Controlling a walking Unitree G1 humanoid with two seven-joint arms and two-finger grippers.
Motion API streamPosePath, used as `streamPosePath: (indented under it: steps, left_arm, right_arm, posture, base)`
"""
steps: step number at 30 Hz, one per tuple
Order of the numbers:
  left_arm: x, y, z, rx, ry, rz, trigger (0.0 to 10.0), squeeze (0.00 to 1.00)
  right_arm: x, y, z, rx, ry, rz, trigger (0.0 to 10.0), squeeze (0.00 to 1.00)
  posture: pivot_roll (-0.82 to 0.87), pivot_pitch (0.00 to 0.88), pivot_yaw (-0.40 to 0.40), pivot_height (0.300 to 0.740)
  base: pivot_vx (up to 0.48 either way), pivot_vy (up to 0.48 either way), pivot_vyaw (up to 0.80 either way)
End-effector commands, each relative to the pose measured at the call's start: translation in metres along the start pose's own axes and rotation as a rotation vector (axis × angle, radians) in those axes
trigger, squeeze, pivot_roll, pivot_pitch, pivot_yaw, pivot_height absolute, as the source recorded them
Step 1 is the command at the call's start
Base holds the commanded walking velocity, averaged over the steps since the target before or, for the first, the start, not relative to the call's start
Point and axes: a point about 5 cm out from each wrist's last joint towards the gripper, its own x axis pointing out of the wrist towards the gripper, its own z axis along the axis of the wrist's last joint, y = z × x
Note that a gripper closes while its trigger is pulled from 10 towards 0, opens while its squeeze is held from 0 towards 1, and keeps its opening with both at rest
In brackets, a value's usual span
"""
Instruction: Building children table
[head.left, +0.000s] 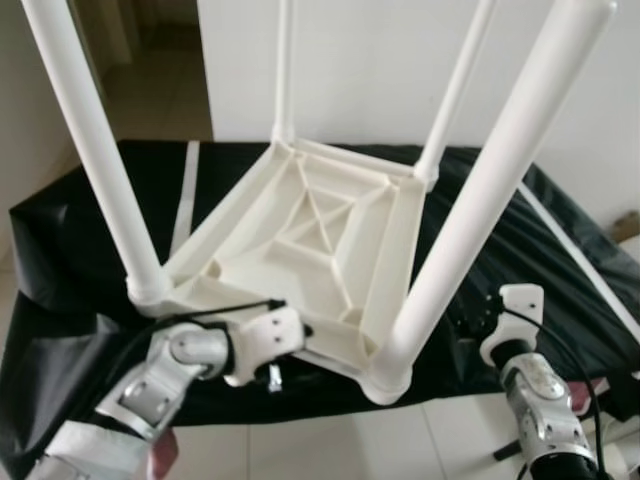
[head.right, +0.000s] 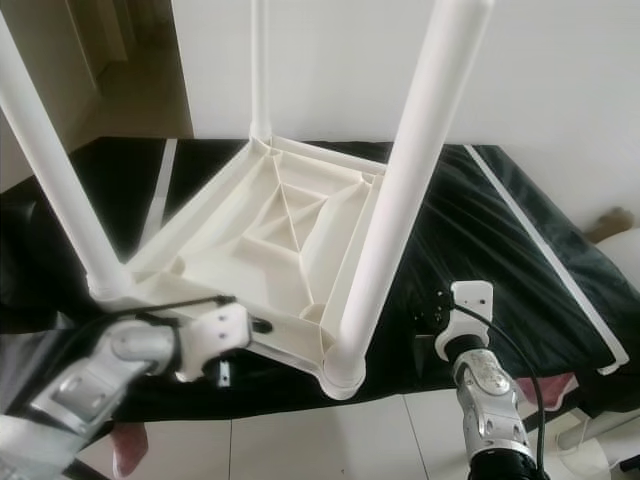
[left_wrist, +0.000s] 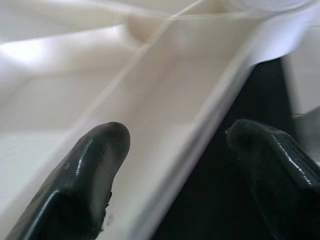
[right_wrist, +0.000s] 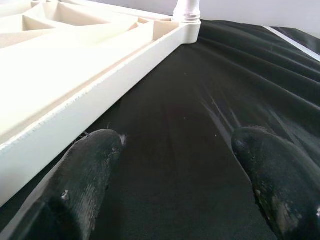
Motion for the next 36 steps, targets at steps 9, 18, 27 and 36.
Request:
streamPosePath:
  steps: [9, 18, 27, 36]
  left_arm:
    - [-0.019, 0.032, -0.025, -0.031, 0.141, 0.184, 10.0, 0.00]
    - [-0.018, 0.033, -0.038, -0.210, 0.198, 0.231, 10.0, 0.00]
    - [-0.009, 0.051, -0.024, -0.367, 0.145, 0.431, 10.0, 0.00]
    - [0.003, 0.053, -0.007, -0.378, 0.116, 0.503, 10.0, 0.00]
  right_arm:
    - [0.001, -0.002, 0.000, 0.004, 0.007, -0.002, 10.0, 0.00]
    - [0.001, -0.002, 0.001, 0.002, 0.007, -0.001, 10.0, 0.00]
    - [0.002, 0.000, 0.001, 0.004, 0.008, 0.003, 10.0, 0.00]
    - [0.002, 0.001, 0.001, 0.009, 0.004, 0.001, 10.0, 0.00]
  posture:
    - [0.09, 0.000, -0.059, 0.740]
    - [0.10, 0.000, -0.062, 0.740]
    - [0.10, 0.000, -0.063, 0.740]
    - [0.10, 0.000, -0.056, 0.740]
  base:
    - [0.000, 0.000, 0.00]
    - [0.000, 0.000, 0.00]
    - [0.000, 0.000, 0.00]
    - [0.000, 0.000, 0.00]
